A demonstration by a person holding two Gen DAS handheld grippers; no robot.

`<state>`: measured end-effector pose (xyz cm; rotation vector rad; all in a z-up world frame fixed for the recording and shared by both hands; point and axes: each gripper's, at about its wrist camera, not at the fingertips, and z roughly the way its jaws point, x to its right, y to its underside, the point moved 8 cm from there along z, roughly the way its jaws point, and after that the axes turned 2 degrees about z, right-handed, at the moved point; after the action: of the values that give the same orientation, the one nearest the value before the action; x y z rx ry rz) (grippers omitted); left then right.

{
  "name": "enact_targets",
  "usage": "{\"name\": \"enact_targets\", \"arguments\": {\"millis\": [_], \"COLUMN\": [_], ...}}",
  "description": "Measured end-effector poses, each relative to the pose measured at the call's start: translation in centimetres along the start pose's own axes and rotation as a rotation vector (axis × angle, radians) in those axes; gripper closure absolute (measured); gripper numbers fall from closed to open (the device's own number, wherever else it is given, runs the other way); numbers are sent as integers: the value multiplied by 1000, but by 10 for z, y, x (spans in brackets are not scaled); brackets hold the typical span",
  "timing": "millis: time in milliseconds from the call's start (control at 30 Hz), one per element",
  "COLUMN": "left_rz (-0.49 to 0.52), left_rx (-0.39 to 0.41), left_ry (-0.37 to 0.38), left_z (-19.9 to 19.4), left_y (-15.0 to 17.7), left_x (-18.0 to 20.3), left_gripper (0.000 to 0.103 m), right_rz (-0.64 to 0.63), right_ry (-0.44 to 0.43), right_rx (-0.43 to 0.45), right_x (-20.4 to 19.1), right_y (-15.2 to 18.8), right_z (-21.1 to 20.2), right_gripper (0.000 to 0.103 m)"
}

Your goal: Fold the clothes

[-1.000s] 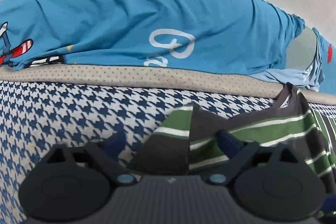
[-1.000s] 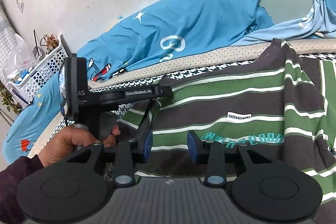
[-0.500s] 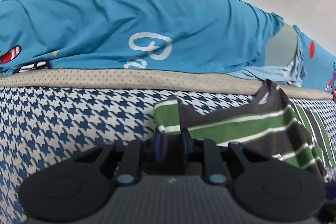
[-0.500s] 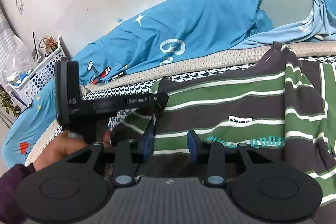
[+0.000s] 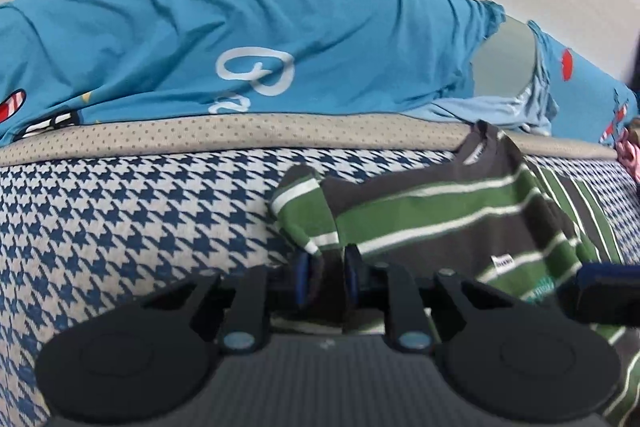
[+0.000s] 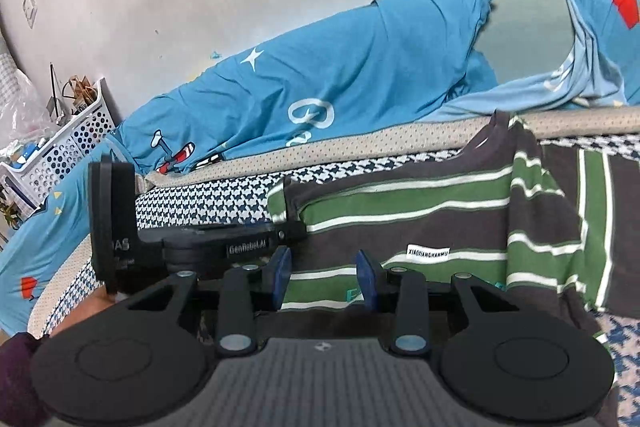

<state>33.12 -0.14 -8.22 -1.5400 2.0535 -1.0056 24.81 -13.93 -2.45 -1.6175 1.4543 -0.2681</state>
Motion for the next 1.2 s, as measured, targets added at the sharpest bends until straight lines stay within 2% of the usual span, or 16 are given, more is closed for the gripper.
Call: {"name": "enact_targets", "arguments": {"millis": [167,333,733,1000,1200], "left_rz": [47,51,107,107,75], "left_rx": [-23,-30,-87,-86,-45], "left_ry": [27,47,114,132,126], "left_z": [-6,-13,-17,-22,-31], "left_y": [9,16,37,41,28], "left_x": [11,17,31,29,24], "left_gripper": [86,86,86,85,76], "right_rz": [-8,-25,52,54,37], "right_ry": [6,33,98,52,99], "right_rx": [2,3,3,-1,-62], "right_x": [1,10,45,32,35], "right_y": [-5,-7,-14,-9,8], "right_z": [-8,-13,1,21,37], "right_gripper": [67,67,67,67,67]}}
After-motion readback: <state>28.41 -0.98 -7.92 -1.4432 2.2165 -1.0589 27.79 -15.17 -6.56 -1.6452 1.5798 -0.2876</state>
